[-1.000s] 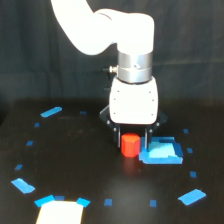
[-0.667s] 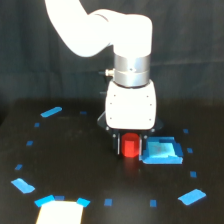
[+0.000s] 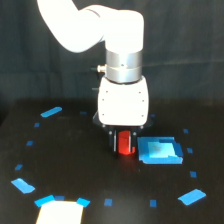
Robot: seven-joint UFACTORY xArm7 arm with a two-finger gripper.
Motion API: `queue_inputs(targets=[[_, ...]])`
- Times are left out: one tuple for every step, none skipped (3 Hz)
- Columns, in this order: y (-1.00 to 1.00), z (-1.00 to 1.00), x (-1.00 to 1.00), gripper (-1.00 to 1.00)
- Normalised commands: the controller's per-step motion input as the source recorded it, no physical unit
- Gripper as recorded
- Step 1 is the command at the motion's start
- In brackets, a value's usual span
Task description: Pick up the red object from the table
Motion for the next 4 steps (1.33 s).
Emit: queue_inputs(targets=[[0.69, 0.26, 1.0, 1.0], [0.38, 0.63, 0.03, -1.0], [0.11, 0.87, 0.08, -0.63], [0.35, 1.0, -0.41, -0.64]])
